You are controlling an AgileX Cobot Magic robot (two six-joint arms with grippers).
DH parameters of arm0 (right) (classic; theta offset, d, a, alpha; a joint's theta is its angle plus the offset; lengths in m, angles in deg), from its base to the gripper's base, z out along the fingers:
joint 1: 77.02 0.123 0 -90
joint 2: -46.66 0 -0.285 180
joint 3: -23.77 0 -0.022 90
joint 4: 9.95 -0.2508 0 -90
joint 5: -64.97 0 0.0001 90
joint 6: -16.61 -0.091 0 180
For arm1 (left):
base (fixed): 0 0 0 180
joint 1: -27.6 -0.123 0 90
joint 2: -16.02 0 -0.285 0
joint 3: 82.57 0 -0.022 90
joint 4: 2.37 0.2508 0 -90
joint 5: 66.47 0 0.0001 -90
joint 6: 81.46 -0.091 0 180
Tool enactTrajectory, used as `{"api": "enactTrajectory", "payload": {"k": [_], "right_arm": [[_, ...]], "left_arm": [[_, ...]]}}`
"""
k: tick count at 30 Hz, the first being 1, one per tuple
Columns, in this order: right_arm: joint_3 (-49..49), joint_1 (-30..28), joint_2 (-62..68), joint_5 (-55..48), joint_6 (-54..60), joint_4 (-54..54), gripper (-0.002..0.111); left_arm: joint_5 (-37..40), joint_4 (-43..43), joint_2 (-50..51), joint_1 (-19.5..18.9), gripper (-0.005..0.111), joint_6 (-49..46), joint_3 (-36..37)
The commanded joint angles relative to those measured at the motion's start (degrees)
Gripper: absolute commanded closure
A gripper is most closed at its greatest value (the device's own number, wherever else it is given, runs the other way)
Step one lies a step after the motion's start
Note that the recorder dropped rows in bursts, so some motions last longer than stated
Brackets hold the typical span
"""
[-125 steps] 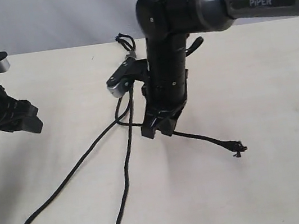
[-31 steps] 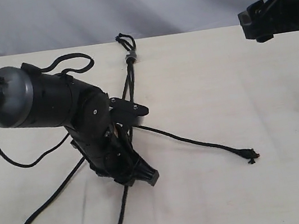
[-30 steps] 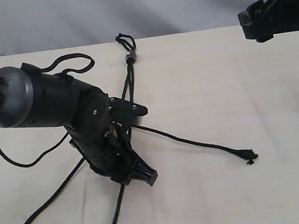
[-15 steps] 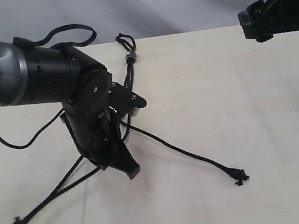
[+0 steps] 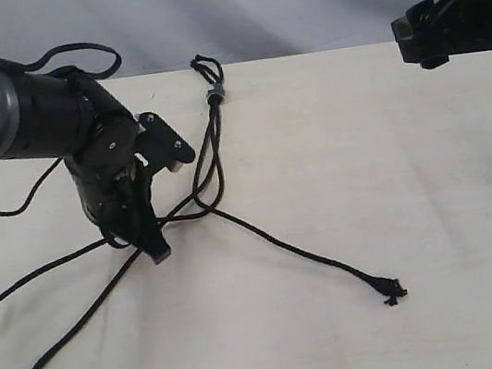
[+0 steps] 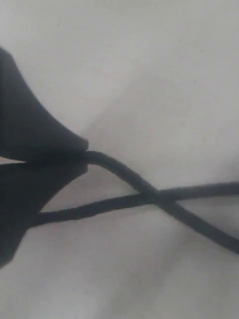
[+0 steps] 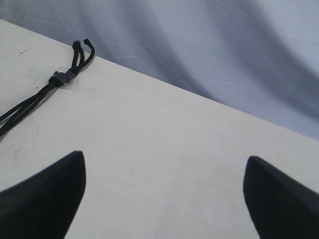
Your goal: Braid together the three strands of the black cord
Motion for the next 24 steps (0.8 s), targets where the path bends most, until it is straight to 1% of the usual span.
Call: {"api": "enactTrajectory", "payload": {"k": [1,4,7,9,10,11,12,13,15,17,18,24], "right_arm": [[-0.06,-0.21,-0.25,0.76,-0.28,-0.31,0.028],[-0.06,-0.21,-0.25,0.76,-0.28,-0.31,0.028],[-0.06,-0.21,-0.25,0.76,-0.28,-0.31,0.028],[-0.06,-0.21,-0.25,0.76,-0.28,-0.31,0.028],[-0.06,-0.21,-0.25,0.76,-0.28,-0.31,0.028],[-0.06,-0.21,-0.25,0.76,-0.28,-0.31,0.028],[-0.06,-0.21,-0.25,0.76,-0.28,-0.31,0.028],[-0.06,-0.21,-0.25,0.76,-0.28,-0.31,0.028],[-0.06,-0.21,-0.25,0.76,-0.28,-0.31,0.028],[-0.06,-0.21,-0.25,0.76,-0.28,-0.31,0.028],[-0.06,-0.21,-0.25,0.76,-0.28,-0.31,0.028],[-0.06,-0.21,-0.25,0.76,-0.28,-0.47,0.028]], "left_arm": [[-1.52,-0.2,2.08,-0.66,0.106,-0.42,2.34],[-1.27,-6.44,2.51,-0.66,0.106,-0.42,3.72],[1.78,-16.06,2.51,0.07,0.106,-3.17,4.14],[4.49,-23.46,2.51,1.76,0.106,-7.62,4.14],[6.18,-30.47,2.51,4.36,0.106,-14.4,4.14],[6.59,-32.35,2.51,5.76,0.106,-17.43,4.14],[6.68,-32.52,1.54,7.69,0.106,-17.96,4.14],[6.4,-32.39,0.83,7.82,0.106,-17.96,3.99],[4.77,-31.38,-2.34,6.77,0.106,-17.01,3.36],[3.39,-29.05,-5.9,3.82,0.106,-15.08,3.36],[3.61,-29.05,-7.44,1.55,0.106,-15.08,3.36],[3.3,-28.92,-7.7,-6.55,0.106,-15.08,3.36]]}}
